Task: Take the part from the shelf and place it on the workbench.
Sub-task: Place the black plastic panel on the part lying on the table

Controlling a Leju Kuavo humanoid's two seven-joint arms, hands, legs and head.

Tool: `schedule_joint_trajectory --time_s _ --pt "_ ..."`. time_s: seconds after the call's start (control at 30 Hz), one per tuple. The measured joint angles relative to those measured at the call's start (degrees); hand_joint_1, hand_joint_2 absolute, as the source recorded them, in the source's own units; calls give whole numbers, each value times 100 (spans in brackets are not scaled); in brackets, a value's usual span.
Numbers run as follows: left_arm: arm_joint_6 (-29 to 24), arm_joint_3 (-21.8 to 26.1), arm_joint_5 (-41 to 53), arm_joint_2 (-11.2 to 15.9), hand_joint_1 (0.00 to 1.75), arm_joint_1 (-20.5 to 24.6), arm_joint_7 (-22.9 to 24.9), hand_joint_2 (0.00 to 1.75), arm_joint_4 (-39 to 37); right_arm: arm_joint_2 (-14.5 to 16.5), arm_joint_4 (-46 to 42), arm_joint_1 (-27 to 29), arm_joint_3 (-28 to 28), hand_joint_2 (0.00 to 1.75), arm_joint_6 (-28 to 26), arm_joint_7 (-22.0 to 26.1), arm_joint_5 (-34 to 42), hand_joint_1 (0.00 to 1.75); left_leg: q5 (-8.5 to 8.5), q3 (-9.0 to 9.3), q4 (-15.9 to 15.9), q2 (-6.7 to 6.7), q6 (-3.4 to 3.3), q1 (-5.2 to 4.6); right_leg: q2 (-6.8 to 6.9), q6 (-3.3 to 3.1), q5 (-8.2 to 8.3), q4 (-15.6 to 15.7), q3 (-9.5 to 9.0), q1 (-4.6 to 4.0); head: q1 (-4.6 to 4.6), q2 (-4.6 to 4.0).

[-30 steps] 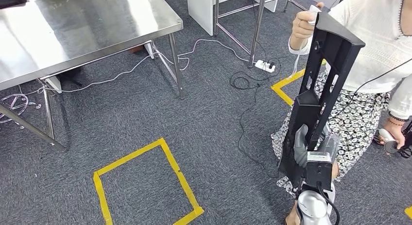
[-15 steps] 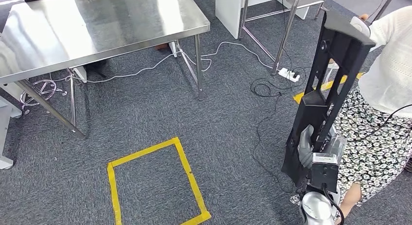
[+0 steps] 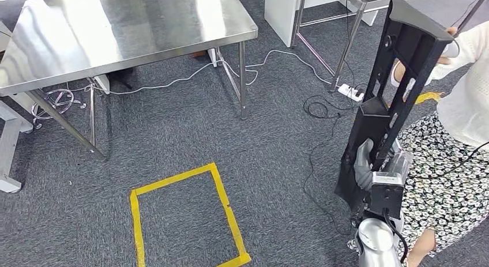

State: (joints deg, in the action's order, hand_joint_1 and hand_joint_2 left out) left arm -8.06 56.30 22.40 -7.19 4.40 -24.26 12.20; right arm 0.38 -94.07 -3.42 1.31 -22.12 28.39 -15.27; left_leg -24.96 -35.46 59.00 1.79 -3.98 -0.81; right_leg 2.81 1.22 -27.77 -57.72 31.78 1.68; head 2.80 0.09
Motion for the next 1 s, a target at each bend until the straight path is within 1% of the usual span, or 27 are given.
schedule_joint_trajectory --time_s 0.07,0.1,0.13,0.2,0.23,0.27,0.3,0.33,0.37,0.4,0.43,0.47,0.5,0.57,0.6,0.63,0.67,0.7,0.73,0.77,0.8,0.83,0.87,0.9,0.93,0.97,1.0 --pt "-5 8 -10 -11 0 -3 -1 0 1 5 23 -93 20 175 3 -23 1 175 82 127 -195 -72 -67 16 -27 30 -32 -40 5 -21 -17 0" --pt "-5 12 -12 -19 0 1 -2 0 1 3 33 -131 27 175 3 -27 0 175 129 195 -296 -108 -102 30 -86 26 -107 -200 81 -32 -31 0" --pt "-5 16 -12 -28 0 6 -2 0 1 -7 45 -156 30 175 3 -29 1 175 162 236 -356 -146 -118 46 -154 2 -225 -480 228 -31 -46 0" --pt "-4 29 -12 -33 0 18 -2 0 1 -22 77 -172 33 175 2 -31 4 175 167 245 -373 -236 -130 40 -229 -17 -483 -1210 639 -19 -56 0" --pt "-3 34 -13 -35 0 19 -1 0 1 -29 98 -170 33 175 1 -32 7 175 161 247 -369 -289 -123 40 -238 8 -526 -1441 793 -10 -57 0" --pt "-3 38 -13 -41 0 16 1 0 0 -34 118 -168 33 175 0 -32 9 175 152 250 -363 -341 -112 41 -242 56 -481 -1483 857 1 -56 0" --pt "-3 39 -13 -49 0 12 3 0 -1 -35 131 -168 33 175 -2 -33 11 175 137 253 -344 -393 -89 46 -247 121 -339 -1276 793 19 -57 0" --pt "-3 39 -13 -57 0 10 4 0 -1 -38 138 -168 33 175 -3 -33 11 175 111 251 -308 -442 -53 53 -268 190 -155 -909 641 42 -58 0" --pt "-3 40 -13 -63 0 9 4 0 -1 -39 144 -170 34 175 -4 -32 11 175 68 229 -239 -488 -1 46 -311 231 -2 -536 477 58 -62 0" --pt "-3 41 -13 -64 0 9 4 0 -1 -39 149 -170 35 175 -5 -32 11 175 18 196 -159 -527 48 41 -345 229 106 -248 340 71 -63 0" --pt "-4 43 -13 -64 0 7 3 0 -1 -39 156 -166 37 175 -7 -32 11 175 -23 159 -93 -553 87 35 -373 196 147 -105 266 68 -62 0" --pt "-7 48 -13 -62 0 0 3 0 -1 -38 163 -161 39 175 -10 -32 11 175 -53 128 -48 -571 111 31 -380 141 145 -74 245 52 -63 0" --pt "-9 58 -15 -59 0 -11 2 0 -1 -37 168 -154 44 175 -14 -32 11 175 -68 113 -28 -581 119 46 -362 86 148 -75 237 60 -57 0" --pt "-14 87 -21 -48 0 -30 2 0 -1 -37 175 -150 63 175 -20 -32 10 175 -131 86 69 -500 159 74 -337 22 147 -74 213 71 -44 0" --pt "-16 102 -24 -44 0 -32 2 0 -1 -38 178 -149 73 175 -21 -32 10 175 -223 24 231 -421 193 93 -322 -5 143 -70 195 84 -29 0" --pt "-18 112 -25 -43 0 -30 2 0 -1 -40 179 -149 81 175 -22 -32 10 175 -364 -102 506 -332 232 111 -303 -24 133 -69 179 73 -15 0" --pt "-18 119 -26 -46 0 -27 2 0 -1 -42 180 -145 87 175 -25 -31 10 175 -534 -286 871 -264 264 131 -282 -42 120 -69 167 65 1 0" --pt "-14 123 -26 -47 0 -25 2 0 -1 -42 181 -140 91 175 -28 -31 11 175 -679 -489 1242 -230 286 149 -258 -56 109 -69 161 53 2 0" --pt "-5 125 -21 -48 0 -26 1 0 -1 -42 183 -127 95 175 -35 -31 13 175 -752 -653 1514 -213 294 159 -231 -67 98 -69 154 42 4 0" --pt "8 125 -14 -49 0 -27 -2 0 -1 -42 181 -105 98 175 -45 -31 15 175 -714 -722 1587 -206 285 160 -205 -73 86 -70 143 30 4 0" --pt "21 125 1 -49 0 -28 -6 0 -1 -42 176 -74 99 175 -57 -31 18 175 -568 -672 1430 -202 254 154 -178 -79 74 -69 126 15 4 0" --pt "32 125 15 -48 0 -29 -11 0 -1 -42 166 -41 99 175 -70 -31 20 175 -368 -533 1115 -191 203 140 -153 -81 59 -67 104 1 4 0" --pt "40 124 34 -34 0 -26 -16 0 3 -42 141 -1 98 175 -89 -30 19 175 -183 -335 706 -124 116 101 -127 -82 46 -60 80 -3 -1 0" --pt "45 123 58 -25 0 -23 -20 0 6 -43 106 42 97 175 -109 -29 16 175 -57 -169 370 -50 37 61 -100 -76 36 -47 61 -21 -8 0" --pt "52 121 79 -12 0 -16 -25 0 11 -45 62 93 95 175 -130 -28 13 175 -3 -62 151 16 -23 14 -73 -61 26 -33 49 -16 -10 0" --pt "60 120 102 0 0 -12 -28 0 17 -48 7 162 92 175 -150 -28 8 175 4 -6 31 63 -65 -29 -37 -44 21 -12 38 -5 -14 0" --pt "65 120 122 1 0 -10 -29 0 19 -50 -50 237 90 175 -162 -28 2 175 5 4 -3 44 -76 -51 3 -17 20 19 18 -6 -9 0"
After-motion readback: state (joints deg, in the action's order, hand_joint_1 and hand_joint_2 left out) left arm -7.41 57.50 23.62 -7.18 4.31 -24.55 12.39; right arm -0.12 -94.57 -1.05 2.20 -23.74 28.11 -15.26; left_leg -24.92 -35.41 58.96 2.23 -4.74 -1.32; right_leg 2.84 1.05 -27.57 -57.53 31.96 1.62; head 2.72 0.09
